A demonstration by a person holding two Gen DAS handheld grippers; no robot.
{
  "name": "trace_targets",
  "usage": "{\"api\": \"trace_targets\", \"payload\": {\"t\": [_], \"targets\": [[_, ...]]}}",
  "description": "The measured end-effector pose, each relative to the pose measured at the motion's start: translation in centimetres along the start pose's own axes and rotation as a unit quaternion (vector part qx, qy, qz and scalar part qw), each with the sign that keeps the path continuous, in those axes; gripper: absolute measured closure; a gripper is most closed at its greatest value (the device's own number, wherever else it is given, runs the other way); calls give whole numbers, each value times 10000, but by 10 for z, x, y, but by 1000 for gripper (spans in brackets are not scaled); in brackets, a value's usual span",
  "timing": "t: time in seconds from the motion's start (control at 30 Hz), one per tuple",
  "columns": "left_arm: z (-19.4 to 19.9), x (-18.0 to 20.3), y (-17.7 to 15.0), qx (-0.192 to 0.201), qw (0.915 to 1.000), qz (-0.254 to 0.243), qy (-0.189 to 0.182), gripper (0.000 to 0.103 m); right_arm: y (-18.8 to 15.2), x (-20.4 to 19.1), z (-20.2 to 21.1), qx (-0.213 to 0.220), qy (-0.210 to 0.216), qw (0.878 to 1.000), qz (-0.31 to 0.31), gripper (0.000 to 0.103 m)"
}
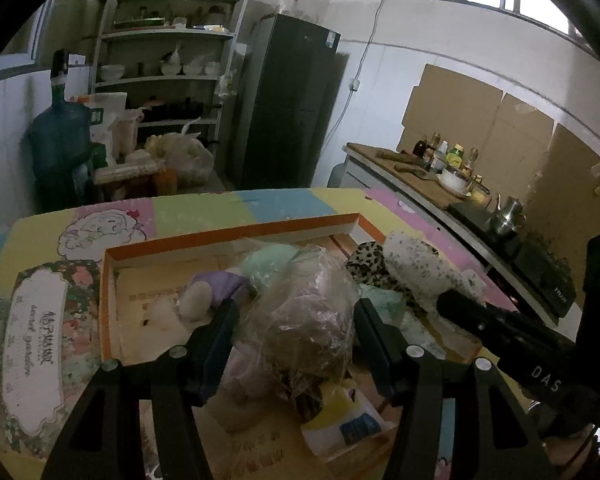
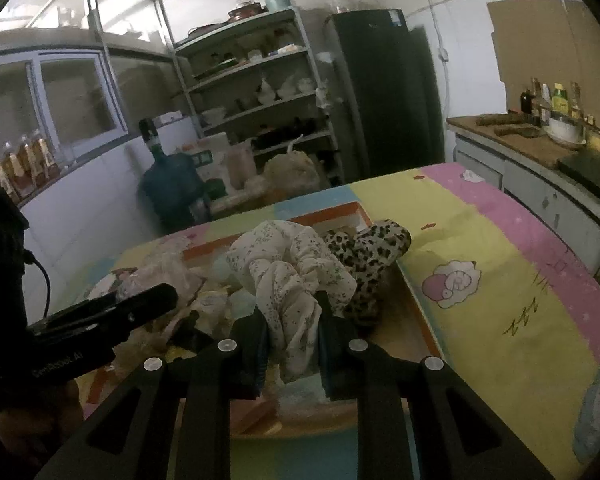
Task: Organize soft objects
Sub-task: 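Open the left gripper to drop the bread bag while the right gripper releases the scrunchie in the tray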
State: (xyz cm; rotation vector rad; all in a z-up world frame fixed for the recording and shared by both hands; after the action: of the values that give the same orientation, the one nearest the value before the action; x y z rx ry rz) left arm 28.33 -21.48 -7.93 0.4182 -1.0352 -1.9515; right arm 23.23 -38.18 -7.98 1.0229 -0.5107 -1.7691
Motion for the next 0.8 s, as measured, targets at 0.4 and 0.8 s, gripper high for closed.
{"api": "trace_targets", "payload": {"t": [0.4,0.8], "targets": [[-14,-4,-1,-77,9998,160,-24,42,0,13,-26,-265,-45,9995,-142,79],[-22,-2,-8,-331,9990,281,-76,28,-3,14,-33,-354,54,9989,-296,48]]}}
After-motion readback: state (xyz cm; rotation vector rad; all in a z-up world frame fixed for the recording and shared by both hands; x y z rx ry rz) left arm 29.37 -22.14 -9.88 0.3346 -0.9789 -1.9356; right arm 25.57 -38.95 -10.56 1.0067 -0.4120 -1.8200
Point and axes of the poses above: each gripper's, at about its wrist camera, not at the fingertips, and z roughly against the way its jaws point, x to its right, y to its top, the point moved 4 cm from there along -z, roughly the way its jaws point, and after that the axes turned 10 degrees about -z, right-handed, at the moved point
